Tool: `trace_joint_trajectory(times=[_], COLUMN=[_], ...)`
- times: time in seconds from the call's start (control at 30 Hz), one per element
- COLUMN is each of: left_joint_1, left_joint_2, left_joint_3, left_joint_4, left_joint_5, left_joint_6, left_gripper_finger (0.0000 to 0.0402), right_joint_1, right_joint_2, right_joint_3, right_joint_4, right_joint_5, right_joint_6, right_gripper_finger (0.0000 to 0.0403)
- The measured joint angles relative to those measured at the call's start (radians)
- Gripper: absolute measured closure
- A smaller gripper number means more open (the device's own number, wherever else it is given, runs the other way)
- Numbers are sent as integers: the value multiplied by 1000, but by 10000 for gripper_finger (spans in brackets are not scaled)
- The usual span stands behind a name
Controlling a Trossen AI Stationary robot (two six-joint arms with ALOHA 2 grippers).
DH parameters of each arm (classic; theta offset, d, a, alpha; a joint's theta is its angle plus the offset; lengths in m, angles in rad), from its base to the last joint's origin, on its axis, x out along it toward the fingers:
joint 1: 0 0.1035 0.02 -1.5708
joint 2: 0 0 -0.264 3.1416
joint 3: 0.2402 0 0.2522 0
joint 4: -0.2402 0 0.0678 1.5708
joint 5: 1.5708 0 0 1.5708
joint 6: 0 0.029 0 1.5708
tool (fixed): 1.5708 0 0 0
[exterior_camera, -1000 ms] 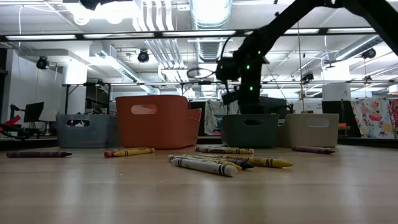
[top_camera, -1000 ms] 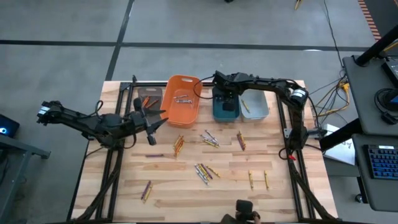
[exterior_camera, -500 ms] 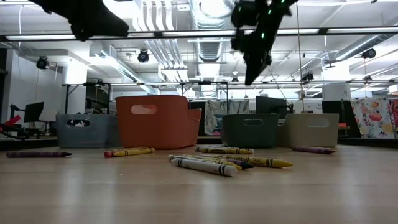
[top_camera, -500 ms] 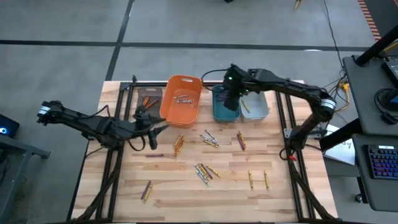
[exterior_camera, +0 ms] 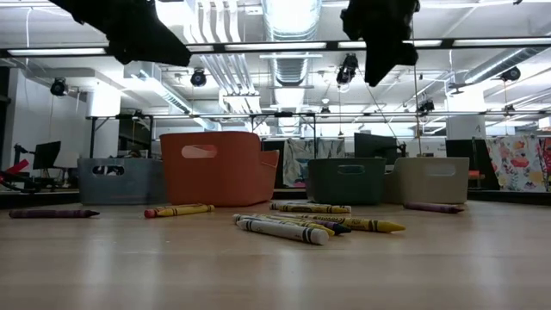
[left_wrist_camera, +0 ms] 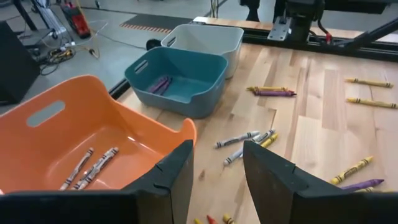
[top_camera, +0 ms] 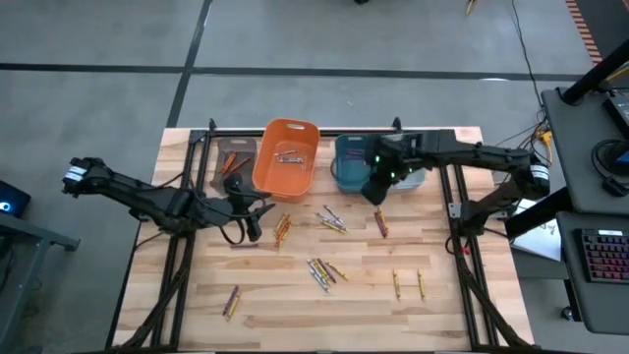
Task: Sort crayons
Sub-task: Put the yellow crayon into the white bin
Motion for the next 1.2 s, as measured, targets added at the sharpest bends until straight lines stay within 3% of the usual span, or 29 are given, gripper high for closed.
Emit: trace_joint_trajectory(times=[0.37,0.77,1.2], left_joint_1=[0,0,8], left_joint_2=[53,54,53], left_joint_3=[73,137,175], left_joint_4=[0,1,19], left_joint_5=[-2,-3,-3], left_joint_6=[152,336,473], left_gripper_finger=[278,278,278], right_joint_1=[258,535,829], right_joint_2=[-2,-7,-6], right_joint_3=[-179,-420,-524], right_joint_4=[-4,11,142], right_joint_5=[-4,-132,-223], right_joint_6=[321,826,1364], right_gripper_finger=[318,328,280])
